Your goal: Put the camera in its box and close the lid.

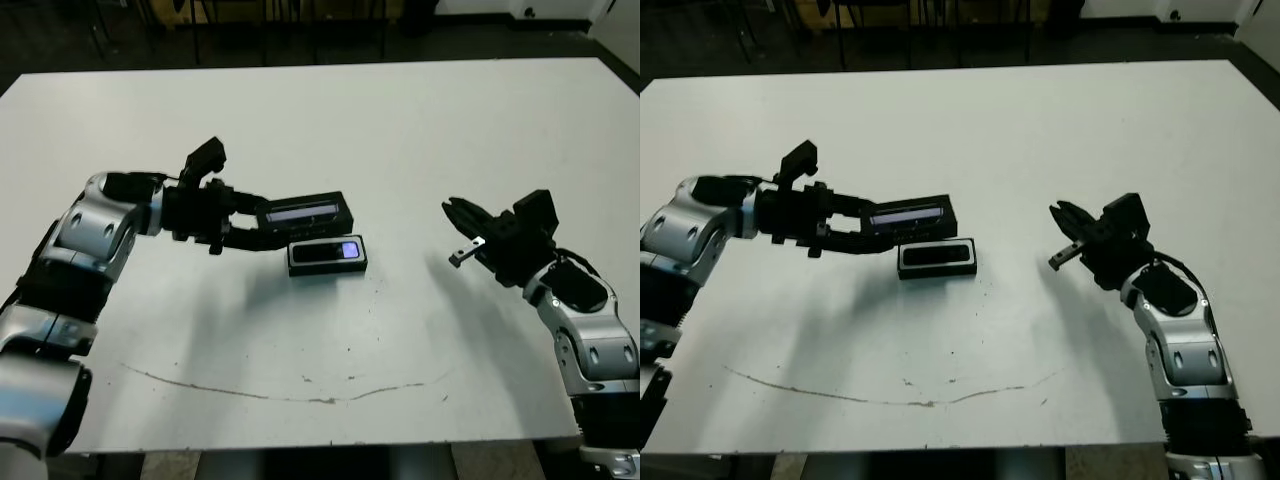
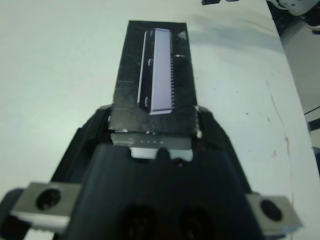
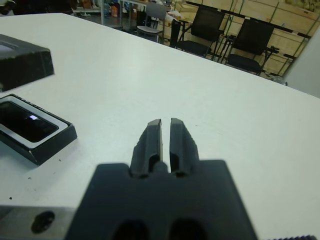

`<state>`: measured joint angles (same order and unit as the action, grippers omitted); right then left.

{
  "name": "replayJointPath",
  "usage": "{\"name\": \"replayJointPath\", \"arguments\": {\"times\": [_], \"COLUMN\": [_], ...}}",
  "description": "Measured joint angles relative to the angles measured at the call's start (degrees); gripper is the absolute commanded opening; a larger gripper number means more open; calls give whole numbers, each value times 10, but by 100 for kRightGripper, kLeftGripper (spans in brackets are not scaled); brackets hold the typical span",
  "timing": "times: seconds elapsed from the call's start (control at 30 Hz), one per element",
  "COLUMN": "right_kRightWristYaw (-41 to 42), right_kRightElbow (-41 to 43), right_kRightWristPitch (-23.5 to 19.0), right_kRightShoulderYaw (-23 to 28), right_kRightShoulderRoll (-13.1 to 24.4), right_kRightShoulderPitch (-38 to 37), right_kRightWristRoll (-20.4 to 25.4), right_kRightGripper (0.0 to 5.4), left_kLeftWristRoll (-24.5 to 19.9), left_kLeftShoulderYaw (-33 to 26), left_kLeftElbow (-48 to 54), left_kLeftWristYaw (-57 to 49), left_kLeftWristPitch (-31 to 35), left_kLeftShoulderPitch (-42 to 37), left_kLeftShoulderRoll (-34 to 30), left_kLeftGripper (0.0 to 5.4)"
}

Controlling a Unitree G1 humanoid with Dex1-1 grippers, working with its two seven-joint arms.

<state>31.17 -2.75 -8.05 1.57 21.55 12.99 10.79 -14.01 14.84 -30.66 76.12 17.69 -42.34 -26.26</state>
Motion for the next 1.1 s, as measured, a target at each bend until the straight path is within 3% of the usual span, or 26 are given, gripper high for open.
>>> {"name": "replayJointPath", "arguments": {"times": [0.6, 1.1], "right_kRightWristYaw": [5, 5], "right_kRightElbow": [3, 10], "right_kRightWristPitch": [10, 9], "right_kRightShoulderYaw": [-4, -4], "right_kRightShoulderRoll": [8, 8], "right_kRightShoulderPitch": [0, -6], "right_kRightWristRoll": [-11, -12], "right_kRightGripper": [0, 0], "left_kLeftWristRoll": [93, 103], "left_kLeftShoulderYaw": [5, 7], "left_kLeftElbow": [-160, -203], "left_kLeftWristYaw": [-19, 65], "left_kLeftWristPitch": [-71, -79], "left_kLeftShoulderPitch": [-60, -87], "left_kLeftShoulderRoll": [52, 61], "left_kLeftGripper": [268, 268]}}
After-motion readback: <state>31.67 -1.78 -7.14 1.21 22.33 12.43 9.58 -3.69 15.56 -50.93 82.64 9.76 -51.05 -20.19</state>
